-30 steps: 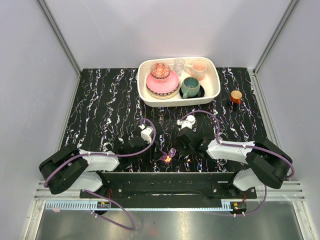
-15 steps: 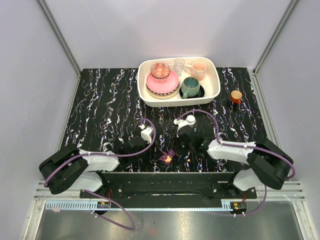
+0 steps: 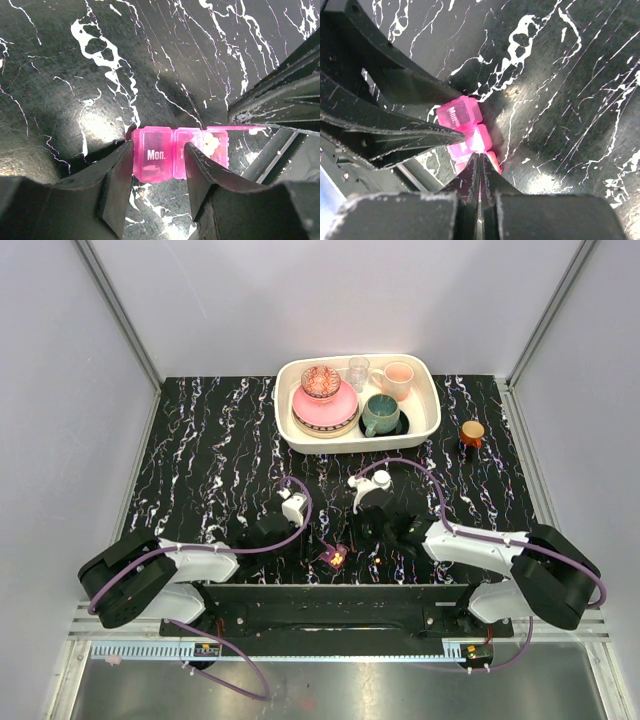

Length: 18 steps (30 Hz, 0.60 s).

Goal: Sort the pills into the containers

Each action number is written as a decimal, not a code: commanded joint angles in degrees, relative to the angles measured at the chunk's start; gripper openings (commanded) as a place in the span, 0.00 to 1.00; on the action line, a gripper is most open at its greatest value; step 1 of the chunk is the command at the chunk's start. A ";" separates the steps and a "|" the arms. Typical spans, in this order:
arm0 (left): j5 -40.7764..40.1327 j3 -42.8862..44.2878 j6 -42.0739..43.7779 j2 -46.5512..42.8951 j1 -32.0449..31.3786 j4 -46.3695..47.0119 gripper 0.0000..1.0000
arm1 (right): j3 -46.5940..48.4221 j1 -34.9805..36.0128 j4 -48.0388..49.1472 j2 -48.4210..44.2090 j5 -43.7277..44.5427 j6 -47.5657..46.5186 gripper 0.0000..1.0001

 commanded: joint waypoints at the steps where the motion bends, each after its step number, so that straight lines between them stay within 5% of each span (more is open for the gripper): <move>1: 0.56 -0.89 1.58 1.52 -0.41 -3.69 0.48 | -0.62 -0.18 1.19 -1.91 -4.63 1.15 0.01; 18: 0.82 -0.45 1.67 2.13 -0.58 -3.77 0.48 | -2.20 0.70 0.92 -1.38 -7.80 3.17 0.00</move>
